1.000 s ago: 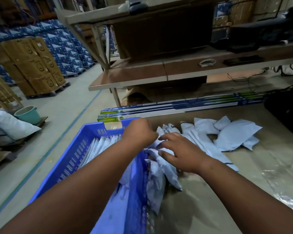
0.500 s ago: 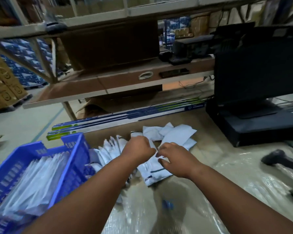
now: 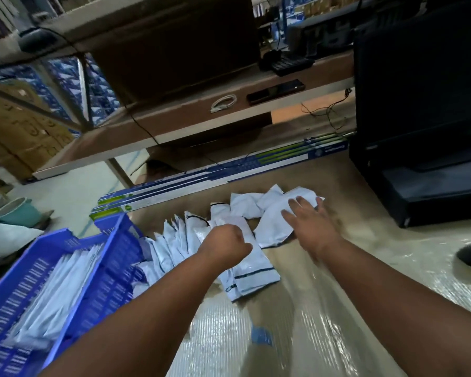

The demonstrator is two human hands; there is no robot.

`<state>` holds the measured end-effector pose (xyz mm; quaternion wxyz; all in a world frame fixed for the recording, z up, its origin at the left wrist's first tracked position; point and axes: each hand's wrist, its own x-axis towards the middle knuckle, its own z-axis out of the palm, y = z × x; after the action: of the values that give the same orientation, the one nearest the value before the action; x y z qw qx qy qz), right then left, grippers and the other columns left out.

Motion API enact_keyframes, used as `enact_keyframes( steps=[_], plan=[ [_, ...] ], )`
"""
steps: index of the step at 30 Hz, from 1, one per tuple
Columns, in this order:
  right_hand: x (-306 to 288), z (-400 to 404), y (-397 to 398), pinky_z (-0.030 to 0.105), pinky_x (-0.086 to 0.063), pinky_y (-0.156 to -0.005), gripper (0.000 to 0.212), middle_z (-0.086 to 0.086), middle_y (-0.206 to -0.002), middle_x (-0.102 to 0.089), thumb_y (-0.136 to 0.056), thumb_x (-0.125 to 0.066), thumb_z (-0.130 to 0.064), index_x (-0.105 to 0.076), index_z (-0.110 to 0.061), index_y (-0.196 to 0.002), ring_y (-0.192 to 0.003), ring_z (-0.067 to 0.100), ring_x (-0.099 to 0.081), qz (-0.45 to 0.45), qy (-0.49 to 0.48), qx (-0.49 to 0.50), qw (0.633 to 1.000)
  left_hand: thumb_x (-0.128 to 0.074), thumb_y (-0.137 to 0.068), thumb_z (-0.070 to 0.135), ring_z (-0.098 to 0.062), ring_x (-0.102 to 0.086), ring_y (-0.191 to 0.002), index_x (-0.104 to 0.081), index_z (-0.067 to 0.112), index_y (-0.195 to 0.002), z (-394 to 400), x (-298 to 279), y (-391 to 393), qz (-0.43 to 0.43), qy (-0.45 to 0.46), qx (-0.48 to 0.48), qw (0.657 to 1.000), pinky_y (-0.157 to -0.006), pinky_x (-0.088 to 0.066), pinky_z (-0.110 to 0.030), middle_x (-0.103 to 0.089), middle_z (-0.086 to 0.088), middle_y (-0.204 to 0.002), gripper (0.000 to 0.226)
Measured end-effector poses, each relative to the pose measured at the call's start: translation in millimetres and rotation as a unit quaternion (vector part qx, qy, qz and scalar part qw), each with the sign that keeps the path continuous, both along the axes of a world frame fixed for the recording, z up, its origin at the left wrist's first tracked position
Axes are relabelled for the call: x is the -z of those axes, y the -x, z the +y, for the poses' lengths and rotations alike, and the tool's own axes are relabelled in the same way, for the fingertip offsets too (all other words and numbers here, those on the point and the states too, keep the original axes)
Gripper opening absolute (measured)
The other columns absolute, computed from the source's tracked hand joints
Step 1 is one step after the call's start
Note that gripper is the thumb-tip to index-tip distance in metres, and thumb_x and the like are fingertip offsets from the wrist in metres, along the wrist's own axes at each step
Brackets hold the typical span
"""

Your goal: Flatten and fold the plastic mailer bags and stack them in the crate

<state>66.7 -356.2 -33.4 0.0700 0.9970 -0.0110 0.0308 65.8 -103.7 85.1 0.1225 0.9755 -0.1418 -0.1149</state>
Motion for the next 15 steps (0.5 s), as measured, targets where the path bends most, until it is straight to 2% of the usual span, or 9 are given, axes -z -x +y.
enact_keyframes(
  steps=[2,4,7,9,11,13,15],
  plan=[
    [5.2,-6.2,-13.4,0.070,-0.022,-0.115,0.056,0.010,-0.144,-0.058,-0.081,-0.076,-0.018,-0.065,-0.027,-0.135,-0.142,0.032,-0.046,-0.008,0.004,0.005,1.000,-0.069,-0.088,0.039,-0.018,-0.072,-0.079,-0.070,0.020,-0.082,-0.9,2.6,-0.5,-0.005,0.011,-0.006,1.000,-0.077,-0.065,-0.038,-0.074,0.002,-0.082,0.020],
    [9.3,-11.3,-21.1,0.064,-0.030,-0.113,0.039,0.004,-0.122,-0.068,-0.080,-0.077,-0.022,-0.074,-0.027,-0.119,-0.123,0.030,-0.059,-0.036,-0.012,-0.003,0.999,-0.069,-0.087,0.038,-0.015,-0.069,-0.077,-0.069,0.022,-0.079,-0.3,6.6,-0.8,-0.019,0.017,-0.006,1.000,-0.074,-0.064,-0.037,-0.072,0.004,-0.080,0.018],
    [-7.2,-8.4,-18.4,0.053,-0.038,-0.103,0.014,0.000,-0.105,-0.068,-0.085,-0.068,-0.025,-0.076,-0.025,-0.097,-0.106,0.027,-0.064,-0.113,-0.065,-0.032,0.991,-0.068,-0.088,0.039,-0.010,-0.064,-0.078,-0.067,0.025,-0.079,4.9,14.6,-3.6,-0.063,0.031,0.007,0.998,-0.075,-0.061,-0.037,-0.069,0.009,-0.081,0.017],
    [-25.9,-0.1,-10.0,0.047,-0.045,-0.094,0.012,-0.002,-0.098,-0.066,-0.089,-0.061,-0.028,-0.071,-0.023,-0.089,-0.098,0.026,-0.063,-0.167,-0.114,-0.052,0.978,-0.070,-0.088,0.044,-0.008,-0.064,-0.083,-0.068,0.028,-0.089,11.6,20.6,-5.3,-0.091,0.070,0.019,0.993,-0.077,-0.059,-0.035,-0.069,0.012,-0.089,0.015],
    [-47.8,11.2,4.7,0.040,-0.046,-0.080,0.009,-0.006,-0.088,-0.059,-0.088,-0.059,-0.030,-0.060,-0.024,-0.080,-0.088,0.025,-0.060,-0.204,-0.177,-0.074,0.960,-0.076,-0.086,0.054,-0.006,-0.064,-0.097,-0.067,0.032,-0.114,16.8,22.9,-2.0,-0.095,0.124,0.023,0.988,-0.083,-0.056,-0.029,-0.066,0.013,-0.112,0.037],
    [-65.8,21.4,19.5,0.035,-0.035,-0.066,0.016,-0.009,-0.078,-0.047,-0.087,-0.056,-0.031,-0.046,-0.026,-0.075,-0.075,0.026,-0.057,-0.189,-0.217,-0.081,0.954,-0.079,-0.079,0.069,-0.004,-0.055,-0.121,-0.056,0.039,-0.137,20.2,22.1,5.4,-0.061,0.167,0.031,0.984,-0.099,-0.049,-0.028,-0.055,0.016,-0.139,0.070],
    [-77.8,30.8,31.5,0.034,-0.025,-0.057,0.022,-0.007,-0.071,-0.047,-0.088,-0.051,-0.035,-0.043,-0.023,-0.071,-0.067,0.025,-0.052,-0.154,-0.245,-0.060,0.955,-0.077,-0.073,0.081,-0.002,-0.044,-0.135,-0.048,0.046,-0.146,23.3,16.9,19.1,-0.021,0.195,0.052,0.979,-0.110,-0.042,-0.030,-0.046,0.021,-0.152,0.086]
  ],
)
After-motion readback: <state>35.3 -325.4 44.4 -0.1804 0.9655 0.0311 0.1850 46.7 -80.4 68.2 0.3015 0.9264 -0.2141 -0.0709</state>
